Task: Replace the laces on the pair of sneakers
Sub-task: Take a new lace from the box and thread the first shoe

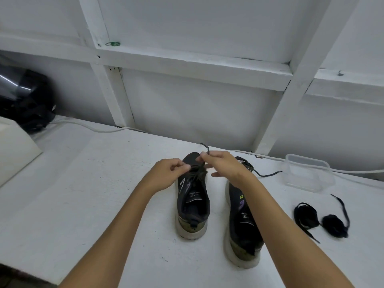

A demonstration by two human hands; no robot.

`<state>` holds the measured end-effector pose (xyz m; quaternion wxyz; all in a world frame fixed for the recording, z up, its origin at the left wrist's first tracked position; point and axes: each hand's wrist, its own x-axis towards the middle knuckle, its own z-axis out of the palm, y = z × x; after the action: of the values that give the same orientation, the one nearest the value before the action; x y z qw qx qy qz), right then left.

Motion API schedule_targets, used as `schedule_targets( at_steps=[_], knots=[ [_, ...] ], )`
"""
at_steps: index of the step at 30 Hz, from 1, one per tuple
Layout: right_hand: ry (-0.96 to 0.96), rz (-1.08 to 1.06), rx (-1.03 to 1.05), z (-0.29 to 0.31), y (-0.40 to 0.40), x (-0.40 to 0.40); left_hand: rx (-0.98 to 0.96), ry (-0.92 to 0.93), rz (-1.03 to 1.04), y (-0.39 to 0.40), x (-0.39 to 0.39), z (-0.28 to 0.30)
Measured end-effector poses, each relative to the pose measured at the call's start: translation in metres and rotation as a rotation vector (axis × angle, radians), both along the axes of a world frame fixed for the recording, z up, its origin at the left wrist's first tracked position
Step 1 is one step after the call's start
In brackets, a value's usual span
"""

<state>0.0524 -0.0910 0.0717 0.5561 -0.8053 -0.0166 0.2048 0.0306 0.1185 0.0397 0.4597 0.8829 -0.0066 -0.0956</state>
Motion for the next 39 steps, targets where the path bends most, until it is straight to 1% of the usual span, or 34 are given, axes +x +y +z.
schedule_targets(
  at_steps=[1, 4, 5, 6, 7, 8, 9, 10, 12, 13, 14, 16, 18, 19, 20, 22, 23, 25, 26, 29, 31, 34, 36, 39],
  knots=[
    [0.015, -0.053, 0.077, 0.0, -0.006, 0.002, 0.017, -0.007, 0.002, 0.005, -0.002, 0.0],
    [0.112, -0.276, 0.428, 0.006, -0.023, 0.006, 0.022, -0.019, 0.078, 0.022, -0.008, 0.001],
    [0.119, -0.37, 0.498, 0.008, -0.03, 0.007, 0.028, -0.024, 0.106, 0.028, -0.008, 0.001],
    [0.117, -0.478, 0.498, 0.009, -0.035, 0.009, 0.034, -0.031, 0.127, 0.033, -0.009, 0.0],
    [0.1, -0.582, 0.413, 0.008, -0.041, 0.009, 0.038, -0.036, 0.145, 0.039, -0.01, 0.0],
    [0.065, -0.661, 0.243, 0.006, -0.045, 0.008, 0.038, -0.043, 0.162, 0.043, -0.011, 0.0],
    [0.014, -0.684, 0.01, 0.002, -0.05, 0.007, 0.037, -0.05, 0.181, 0.048, -0.012, 0.0],
    [-0.036, -0.639, -0.253, -0.002, -0.055, 0.006, 0.034, -0.054, 0.203, 0.052, -0.012, 0.0],
    [-0.061, -0.444, -0.713, -0.005, -0.059, 0.001, 0.012, -0.069, 0.244, 0.058, -0.013, 0.002],
    [-0.049, -0.362, -0.867, -0.004, -0.059, -0.003, -0.004, -0.073, 0.255, 0.06, -0.013, 0.003],
    [-0.05, -0.304, -0.975, -0.003, -0.057, -0.005, -0.018, -0.076, 0.262, 0.06, -0.014, 0.005],
    [-0.109, -0.266, -1.079, 0.001, -0.048, -0.008, -0.042, -0.087, 0.256, 0.058, -0.014, 0.011],
    [-0.208, -0.264, -1.052, 0.004, -0.034, -0.009, -0.053, -0.095, 0.222, 0.053, -0.014, 0.02],
    [-0.26, -0.246, -0.963, 0.005, -0.026, -0.007, -0.058, -0.099, 0.2, 0.048, -0.014, 0.025],
    [-0.305, -0.195, -0.83, 0.008, -0.018, -0.006, -0.066, -0.104, 0.176, 0.043, -0.014, 0.031],
    [-0.382, 0.017, -0.583, 0.019, 0.002, -0.005, -0.088, -0.114, 0.122, 0.032, -0.013, 0.042],
    [-0.395, 0.123, -0.492, 0.025, 0.012, -0.007, -0.104, -0.122, 0.095, 0.027, -0.013, 0.047],
    [-0.385, 0.257, -0.392, 0.034, 0.03, -0.01, -0.143, -0.14, 0.042, 0.019, -0.013, 0.058],
    [-0.388, 0.281, -0.377, 0.036, 0.037, -0.01, -0.157, -0.151, 0.022, 0.017, -0.013, 0.062],
    [-0.409, 0.205, -0.371, 0.032, 0.041, -0.002, -0.142, -0.174, 0.009, 0.019, -0.013, 0.067],
    [-0.376, 0.047, -0.309, 0.028, 0.034, 0.007, -0.059, -0.156, 0.012, 0.03, -0.014, 0.063],
    [-0.302, -0.17, -0.259, 0.02, 0.013, 0.02, 0.081, -0.048, -0.013, 0.05, -0.018, 0.049],
    [-0.273, -0.246, -0.279, 0.013, 0.002, 0.026, 0.151, 0.043, -0.036, 0.06, -0.021, 0.037],
    [-0.24, -0.306, -0.288, 0.004, -0.006, 0.029, 0.161, 0.159, -0.05, 0.067, -0.024, 0.018]
  ],
)
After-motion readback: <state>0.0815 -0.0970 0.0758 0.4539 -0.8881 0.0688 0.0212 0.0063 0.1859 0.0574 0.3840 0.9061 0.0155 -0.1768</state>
